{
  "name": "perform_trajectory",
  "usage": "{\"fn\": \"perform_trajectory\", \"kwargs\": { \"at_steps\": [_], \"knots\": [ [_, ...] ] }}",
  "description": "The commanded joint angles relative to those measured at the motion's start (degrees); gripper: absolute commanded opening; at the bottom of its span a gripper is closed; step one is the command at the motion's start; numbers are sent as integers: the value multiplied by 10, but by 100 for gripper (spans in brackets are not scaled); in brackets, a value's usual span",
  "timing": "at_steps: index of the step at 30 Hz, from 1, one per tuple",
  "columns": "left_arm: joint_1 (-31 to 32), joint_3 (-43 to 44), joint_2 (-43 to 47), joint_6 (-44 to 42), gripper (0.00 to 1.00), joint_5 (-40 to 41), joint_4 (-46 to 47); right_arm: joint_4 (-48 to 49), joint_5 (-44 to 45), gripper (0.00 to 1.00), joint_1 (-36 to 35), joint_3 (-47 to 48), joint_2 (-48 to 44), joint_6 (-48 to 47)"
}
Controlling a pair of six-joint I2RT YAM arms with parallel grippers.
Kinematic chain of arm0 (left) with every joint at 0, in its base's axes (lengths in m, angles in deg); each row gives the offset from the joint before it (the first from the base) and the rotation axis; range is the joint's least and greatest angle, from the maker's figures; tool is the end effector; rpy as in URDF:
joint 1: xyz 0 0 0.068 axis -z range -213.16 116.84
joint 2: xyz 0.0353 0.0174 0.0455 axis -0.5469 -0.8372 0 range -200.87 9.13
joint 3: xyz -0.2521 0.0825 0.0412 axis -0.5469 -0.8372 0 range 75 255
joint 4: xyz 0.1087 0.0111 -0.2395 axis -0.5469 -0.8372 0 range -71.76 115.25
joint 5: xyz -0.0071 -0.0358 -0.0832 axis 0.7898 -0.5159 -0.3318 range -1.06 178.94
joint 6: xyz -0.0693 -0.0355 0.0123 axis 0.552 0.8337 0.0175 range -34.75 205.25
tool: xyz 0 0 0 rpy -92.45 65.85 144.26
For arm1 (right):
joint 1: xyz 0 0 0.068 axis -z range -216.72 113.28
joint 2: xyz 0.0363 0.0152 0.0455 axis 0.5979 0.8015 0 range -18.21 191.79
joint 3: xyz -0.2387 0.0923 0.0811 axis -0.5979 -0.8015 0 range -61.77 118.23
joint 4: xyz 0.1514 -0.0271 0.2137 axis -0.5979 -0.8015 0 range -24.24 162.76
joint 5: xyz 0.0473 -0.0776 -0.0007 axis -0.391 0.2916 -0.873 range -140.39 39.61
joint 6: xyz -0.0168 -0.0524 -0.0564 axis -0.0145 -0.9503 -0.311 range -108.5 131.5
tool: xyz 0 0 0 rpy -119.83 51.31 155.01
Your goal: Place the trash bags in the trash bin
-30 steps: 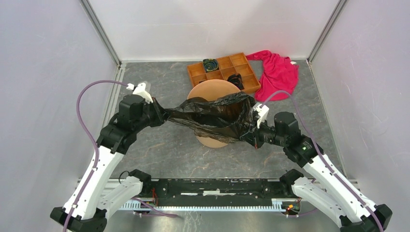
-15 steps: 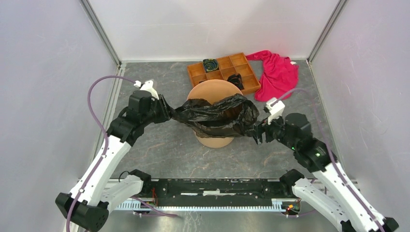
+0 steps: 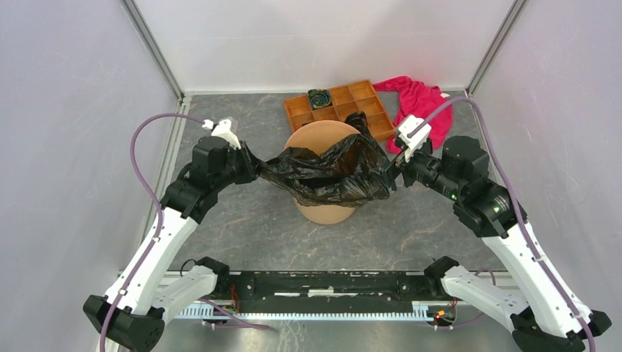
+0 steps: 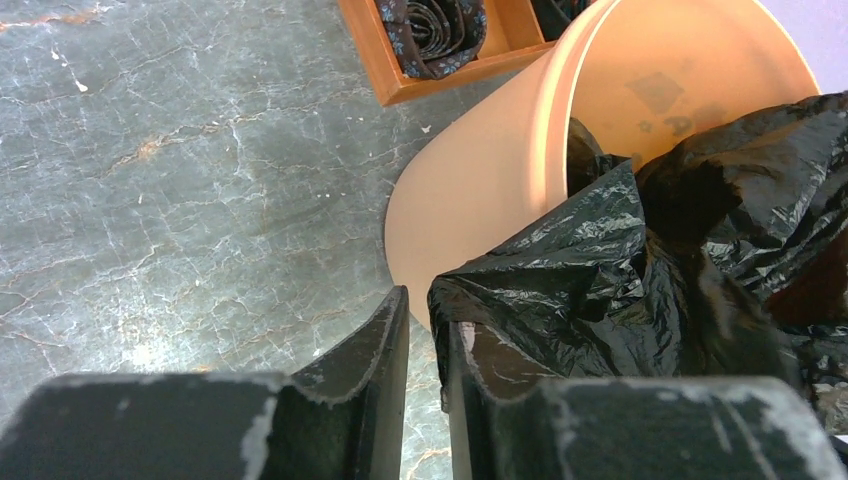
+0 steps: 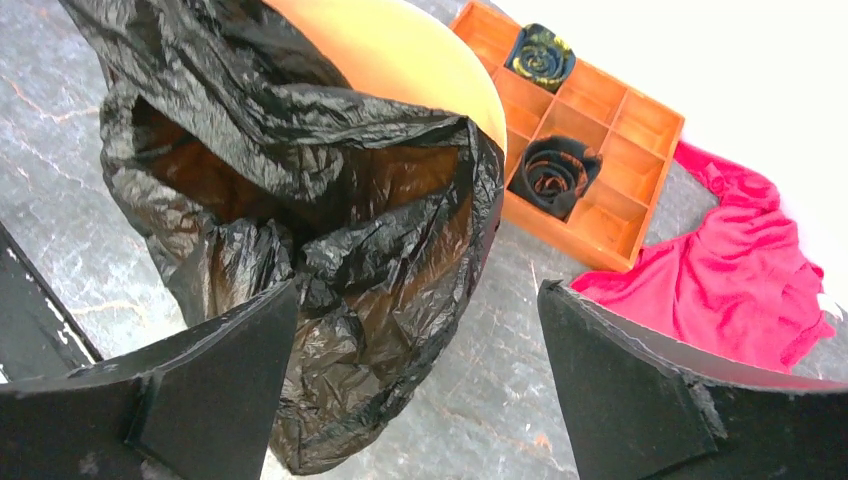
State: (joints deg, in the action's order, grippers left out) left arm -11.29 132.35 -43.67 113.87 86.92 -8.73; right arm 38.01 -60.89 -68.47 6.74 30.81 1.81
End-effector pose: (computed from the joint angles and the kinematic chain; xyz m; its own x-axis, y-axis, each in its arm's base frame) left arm 0.2105 -0.0872 0.3300 -0.5922 -0.2782 -0.7563 0.1332 0.8918 -0.4323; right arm 0.1619 0.1147 0.4115 -0.1083 -0.2617 -0.9591 -0.6950 0.7097 -0.1152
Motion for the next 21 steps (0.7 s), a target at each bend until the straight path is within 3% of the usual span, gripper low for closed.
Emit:
{"fn": "perform_trajectory", "kwargs": {
  "at_steps": [1,5,11,17,21],
  "knots": [
    [-3,-11,-2,-5,25,-6,29,-34,-6,97,1,-14,-34,-11],
    [-3,-13,-7,-8,22,-12,30,-41,39,96,1,-85,-77,32],
    [-4,-21,-9,-13,18,-18,26,-20,36,96,1,19,-26,-12],
    [-3,-32,5,-6,17,-24,38,110,-197,95,0,19,60,-157],
    [-3,-33,6,-5,17,-29,41,134,-272,90,-13,55,137,-233]
  ]
}}
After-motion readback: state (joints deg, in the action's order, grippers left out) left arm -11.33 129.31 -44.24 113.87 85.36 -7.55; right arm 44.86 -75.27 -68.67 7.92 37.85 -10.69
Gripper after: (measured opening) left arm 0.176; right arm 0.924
